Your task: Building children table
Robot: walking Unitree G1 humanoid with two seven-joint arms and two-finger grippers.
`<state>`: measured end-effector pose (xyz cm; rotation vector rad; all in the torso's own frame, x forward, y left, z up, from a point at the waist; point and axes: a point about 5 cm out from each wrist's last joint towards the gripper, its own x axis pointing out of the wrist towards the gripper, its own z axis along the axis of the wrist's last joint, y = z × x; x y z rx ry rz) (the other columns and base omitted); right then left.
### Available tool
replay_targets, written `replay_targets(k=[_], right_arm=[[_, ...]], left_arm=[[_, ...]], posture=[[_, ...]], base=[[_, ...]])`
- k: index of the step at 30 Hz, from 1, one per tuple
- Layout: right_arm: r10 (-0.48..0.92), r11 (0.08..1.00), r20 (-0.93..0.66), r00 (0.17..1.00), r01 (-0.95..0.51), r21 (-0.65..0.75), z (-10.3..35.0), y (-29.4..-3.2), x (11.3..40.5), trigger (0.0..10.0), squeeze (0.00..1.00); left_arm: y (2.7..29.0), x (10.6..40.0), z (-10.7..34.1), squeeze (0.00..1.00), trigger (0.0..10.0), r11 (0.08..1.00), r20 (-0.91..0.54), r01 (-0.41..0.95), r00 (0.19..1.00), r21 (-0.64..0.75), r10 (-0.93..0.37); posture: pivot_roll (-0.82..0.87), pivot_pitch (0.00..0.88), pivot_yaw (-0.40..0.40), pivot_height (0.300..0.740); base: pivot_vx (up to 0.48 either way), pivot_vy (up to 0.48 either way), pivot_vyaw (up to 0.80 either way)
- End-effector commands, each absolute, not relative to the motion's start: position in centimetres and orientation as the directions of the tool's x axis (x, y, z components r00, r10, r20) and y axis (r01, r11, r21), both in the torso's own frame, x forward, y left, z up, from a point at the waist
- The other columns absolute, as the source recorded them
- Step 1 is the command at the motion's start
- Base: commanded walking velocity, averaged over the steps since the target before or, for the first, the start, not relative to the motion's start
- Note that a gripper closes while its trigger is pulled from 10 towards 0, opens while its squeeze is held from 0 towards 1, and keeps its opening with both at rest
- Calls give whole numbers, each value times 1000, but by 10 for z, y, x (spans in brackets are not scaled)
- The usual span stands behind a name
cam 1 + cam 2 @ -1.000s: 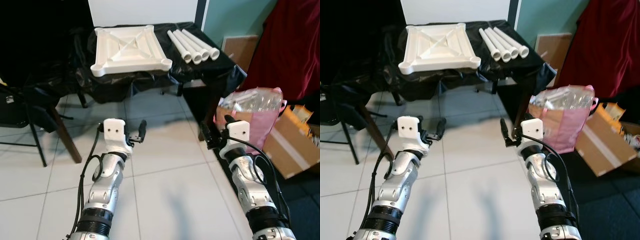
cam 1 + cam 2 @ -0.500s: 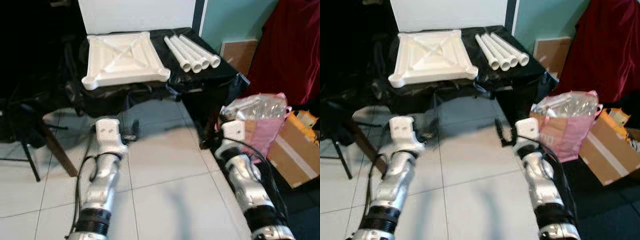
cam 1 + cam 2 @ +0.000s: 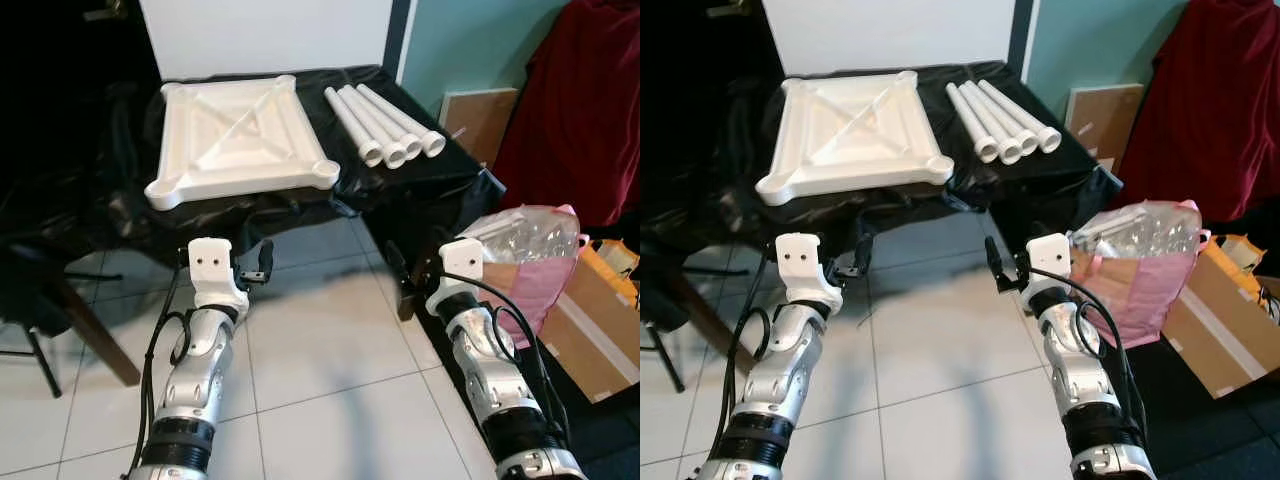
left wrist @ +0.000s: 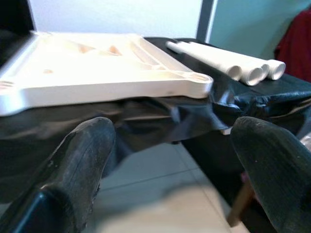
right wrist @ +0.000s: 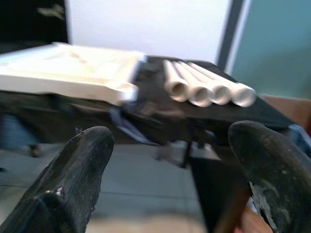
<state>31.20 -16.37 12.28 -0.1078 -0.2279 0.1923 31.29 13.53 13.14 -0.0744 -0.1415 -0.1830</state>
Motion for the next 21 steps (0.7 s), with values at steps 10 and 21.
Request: replay_targets(k=[10, 21], right_arm=[[194, 978, 228, 954, -169, -123, 127, -163, 312, 10000, 0], [194, 978, 223, 955, -170, -122, 126, -162, 313, 10000, 0]], left_arm=[[135, 314, 133, 0, 10000, 979, 153, 196, 971, -52, -186], [137, 314, 134, 0, 10000, 981, 154, 189, 972, -51, -179]], posture=[[-21, 12, -37, 740], [-17, 30, -36, 740]], base=[[325, 0, 0], [324, 0, 0]])
